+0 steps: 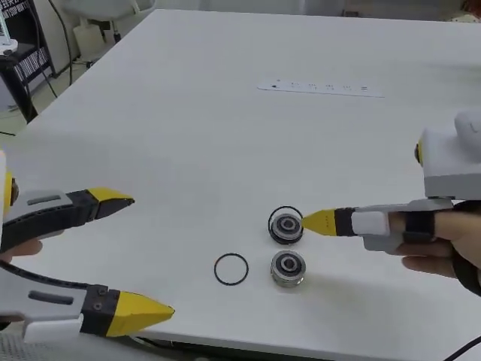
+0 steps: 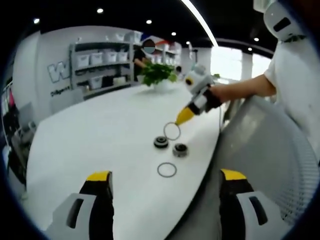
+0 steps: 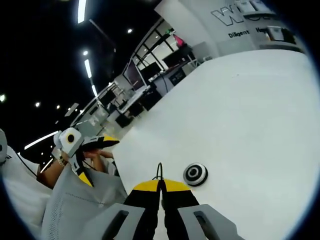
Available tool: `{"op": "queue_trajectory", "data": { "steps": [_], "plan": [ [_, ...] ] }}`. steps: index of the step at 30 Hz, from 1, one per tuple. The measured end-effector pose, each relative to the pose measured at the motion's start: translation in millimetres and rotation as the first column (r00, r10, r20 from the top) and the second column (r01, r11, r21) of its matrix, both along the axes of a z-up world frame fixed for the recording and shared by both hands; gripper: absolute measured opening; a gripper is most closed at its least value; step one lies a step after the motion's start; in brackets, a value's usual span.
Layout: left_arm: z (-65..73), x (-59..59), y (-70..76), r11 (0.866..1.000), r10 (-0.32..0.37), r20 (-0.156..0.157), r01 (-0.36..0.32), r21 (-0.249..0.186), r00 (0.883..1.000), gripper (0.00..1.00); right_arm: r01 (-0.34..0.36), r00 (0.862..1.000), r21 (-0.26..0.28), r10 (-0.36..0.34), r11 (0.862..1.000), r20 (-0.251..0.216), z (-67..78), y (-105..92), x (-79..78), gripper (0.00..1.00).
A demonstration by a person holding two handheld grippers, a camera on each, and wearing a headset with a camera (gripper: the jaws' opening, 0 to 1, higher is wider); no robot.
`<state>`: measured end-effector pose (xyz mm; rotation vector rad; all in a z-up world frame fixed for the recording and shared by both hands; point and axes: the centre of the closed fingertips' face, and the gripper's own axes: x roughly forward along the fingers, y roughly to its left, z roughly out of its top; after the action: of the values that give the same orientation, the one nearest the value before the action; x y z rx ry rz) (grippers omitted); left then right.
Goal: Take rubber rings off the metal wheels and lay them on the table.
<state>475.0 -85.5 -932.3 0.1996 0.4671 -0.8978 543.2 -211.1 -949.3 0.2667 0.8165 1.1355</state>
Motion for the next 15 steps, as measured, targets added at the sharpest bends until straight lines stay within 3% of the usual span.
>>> {"op": "queue_trajectory", "data": {
  "steps": [10,15],
  "plan": [
    [-2.8,-0.4,-0.1,1.000,0.009,-0.005,-0.009,0.001,1.000,0.89,-0.033,0.999,0.004,0.033,0.999,0.007,1.9,13.4,-7.6,0.00],
    [-2.7,-0.4,0.4,1.000,0.016,-0.010,-0.016,-0.010,1.000,0.89,-0.082,0.997,-0.029,0.083,0.996,0.012,-7.2,25.0,-18.4,0.00]
  ]
}}
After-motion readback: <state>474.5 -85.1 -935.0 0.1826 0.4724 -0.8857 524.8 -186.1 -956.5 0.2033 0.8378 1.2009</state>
